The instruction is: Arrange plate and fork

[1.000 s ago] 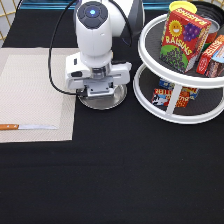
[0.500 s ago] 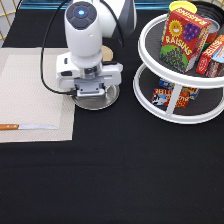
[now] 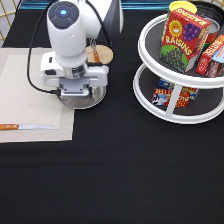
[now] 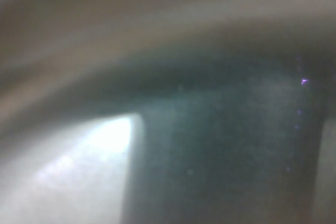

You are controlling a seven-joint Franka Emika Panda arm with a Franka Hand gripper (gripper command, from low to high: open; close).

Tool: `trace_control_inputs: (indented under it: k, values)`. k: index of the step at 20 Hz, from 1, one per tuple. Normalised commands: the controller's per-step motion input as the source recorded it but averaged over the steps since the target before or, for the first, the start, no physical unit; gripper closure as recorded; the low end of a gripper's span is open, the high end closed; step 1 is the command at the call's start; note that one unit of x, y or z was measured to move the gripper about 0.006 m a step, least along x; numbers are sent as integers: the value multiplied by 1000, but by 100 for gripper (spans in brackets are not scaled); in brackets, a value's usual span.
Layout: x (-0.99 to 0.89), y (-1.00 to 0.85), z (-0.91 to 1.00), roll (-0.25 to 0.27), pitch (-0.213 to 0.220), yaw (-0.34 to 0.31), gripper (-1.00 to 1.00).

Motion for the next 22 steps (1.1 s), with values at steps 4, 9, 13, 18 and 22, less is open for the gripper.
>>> trace_control_inputs:
  k: [4, 9, 13, 18, 22]
  values:
    - [421, -821, 32, 38, 49, 0, -100]
    - [350, -849, 0, 52, 45, 0, -100]
    - [203, -889, 0, 78, 36, 1, -100]
    - [113, -905, 1, 93, 35, 0, -100]
    - [64, -917, 0, 98, 29, 1, -100]
